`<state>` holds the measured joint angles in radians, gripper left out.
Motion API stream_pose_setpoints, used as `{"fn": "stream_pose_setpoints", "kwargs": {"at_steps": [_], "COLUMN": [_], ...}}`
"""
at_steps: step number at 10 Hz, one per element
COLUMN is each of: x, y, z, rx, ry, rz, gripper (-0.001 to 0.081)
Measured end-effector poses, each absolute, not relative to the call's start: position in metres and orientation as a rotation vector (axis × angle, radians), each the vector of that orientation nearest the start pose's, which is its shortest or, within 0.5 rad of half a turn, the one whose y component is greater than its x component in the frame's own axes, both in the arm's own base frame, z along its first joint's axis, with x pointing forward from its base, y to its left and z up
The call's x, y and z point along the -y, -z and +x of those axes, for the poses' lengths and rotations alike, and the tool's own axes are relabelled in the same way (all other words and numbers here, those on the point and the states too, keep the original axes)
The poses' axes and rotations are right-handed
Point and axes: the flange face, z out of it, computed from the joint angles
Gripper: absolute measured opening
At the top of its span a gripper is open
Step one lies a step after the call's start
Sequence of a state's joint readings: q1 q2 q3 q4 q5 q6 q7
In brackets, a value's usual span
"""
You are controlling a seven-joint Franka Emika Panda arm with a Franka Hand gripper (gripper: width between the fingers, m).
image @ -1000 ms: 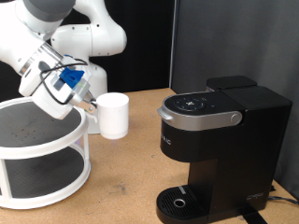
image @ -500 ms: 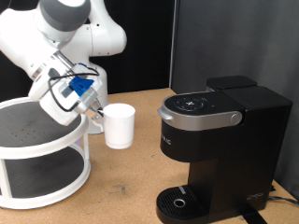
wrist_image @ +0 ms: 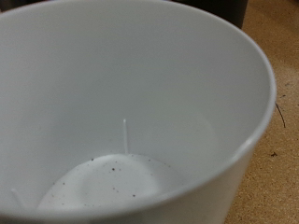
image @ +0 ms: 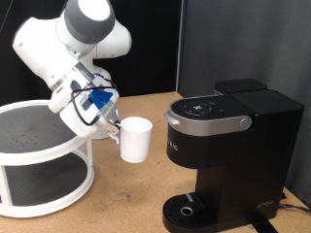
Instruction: Make a cup of coffee with the keurig machine
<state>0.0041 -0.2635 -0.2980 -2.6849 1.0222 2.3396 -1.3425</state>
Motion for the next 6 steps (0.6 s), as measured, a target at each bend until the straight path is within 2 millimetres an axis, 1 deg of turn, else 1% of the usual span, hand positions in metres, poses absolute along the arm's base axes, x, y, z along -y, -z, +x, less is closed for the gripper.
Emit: {"fn": "stream_pose_setpoints", "kwargs": {"at_steps": [3,6], "x": [0.088,0.08], "y": [-0.298,-0.277], "z": [0.381,0.381], "rx": [0.346,0.372], "ry": [0.617,0.597], "rz": [-2.484,-2.52], "gripper": [0.0069,0.0069]}}
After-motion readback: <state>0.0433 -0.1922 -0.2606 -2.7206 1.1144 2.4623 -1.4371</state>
